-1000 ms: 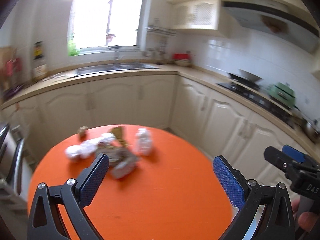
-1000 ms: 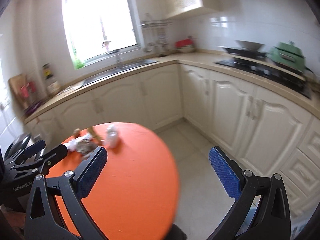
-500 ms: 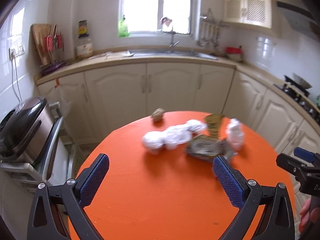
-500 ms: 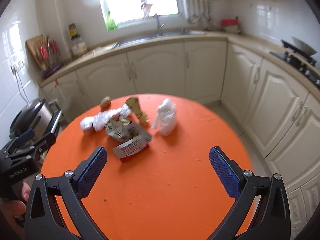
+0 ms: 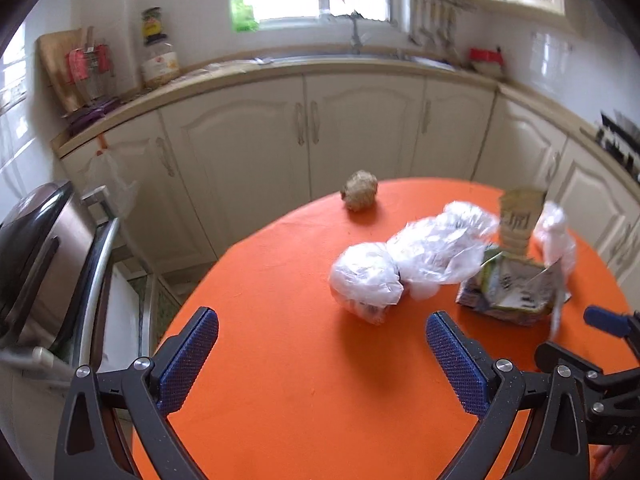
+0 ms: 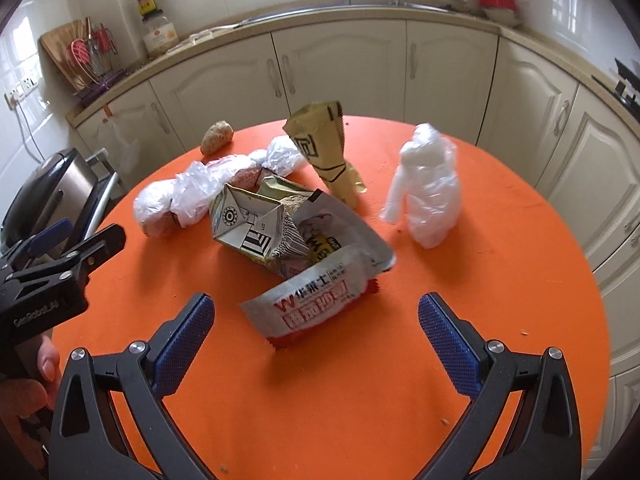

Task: Collect trash
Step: 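Grasp the white plastic bags with the left tool while the right tool grasps the red wrapper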

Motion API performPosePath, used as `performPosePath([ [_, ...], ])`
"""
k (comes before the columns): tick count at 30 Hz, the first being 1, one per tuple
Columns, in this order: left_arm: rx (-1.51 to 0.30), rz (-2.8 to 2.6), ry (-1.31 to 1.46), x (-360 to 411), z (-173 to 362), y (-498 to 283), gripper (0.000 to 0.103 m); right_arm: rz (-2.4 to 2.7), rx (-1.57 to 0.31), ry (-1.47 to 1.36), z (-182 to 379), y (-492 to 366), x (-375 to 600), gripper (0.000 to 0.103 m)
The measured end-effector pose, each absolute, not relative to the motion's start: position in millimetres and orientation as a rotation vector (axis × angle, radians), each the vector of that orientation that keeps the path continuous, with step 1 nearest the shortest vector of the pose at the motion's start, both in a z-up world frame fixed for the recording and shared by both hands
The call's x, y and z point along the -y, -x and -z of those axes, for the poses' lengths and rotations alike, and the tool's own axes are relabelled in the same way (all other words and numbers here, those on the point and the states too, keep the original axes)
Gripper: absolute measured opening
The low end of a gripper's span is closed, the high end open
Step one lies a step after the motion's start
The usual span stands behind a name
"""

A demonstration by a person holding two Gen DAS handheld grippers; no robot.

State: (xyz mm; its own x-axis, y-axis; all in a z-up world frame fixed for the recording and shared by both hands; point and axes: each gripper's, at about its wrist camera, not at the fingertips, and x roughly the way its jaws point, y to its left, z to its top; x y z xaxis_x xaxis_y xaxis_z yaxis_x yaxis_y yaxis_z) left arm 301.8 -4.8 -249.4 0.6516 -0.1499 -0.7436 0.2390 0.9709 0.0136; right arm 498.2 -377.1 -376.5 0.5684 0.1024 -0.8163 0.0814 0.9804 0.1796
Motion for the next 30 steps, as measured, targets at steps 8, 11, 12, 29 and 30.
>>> performPosePath([
  [8, -0.863, 0.286, -0.259, 49.9, 290.0, -383.1, 0.102, -0.023, -0.989, -0.201, 386.7, -505.2, 375.9, 0.073],
  [11, -0.843, 0.342, -0.317, 67.3, 298.7, -407.8, 0.102, -0.028, -0.992, -0.2, 385.7, -502.7, 381.5, 0.062],
  [12, -0.84, 0.365, -0.328, 72.1, 301.0, -415.2, 0.102, -0.033, -0.993, -0.203, 385.1, -502.1, 383.3, 0.06],
  [29, -0.891, 0.463, -0.141, 66.2, 317.8, -453.8, 0.036, -0.058, -0.968, -0.223, 372.9, -472.3, 397.1, 0.01],
  [30, -0.887, 0.455, -0.125, 61.7, 318.9, -453.0, 0.036, -0.059, -0.962, -0.225, 370.6, -469.0, 397.3, 0.01],
])
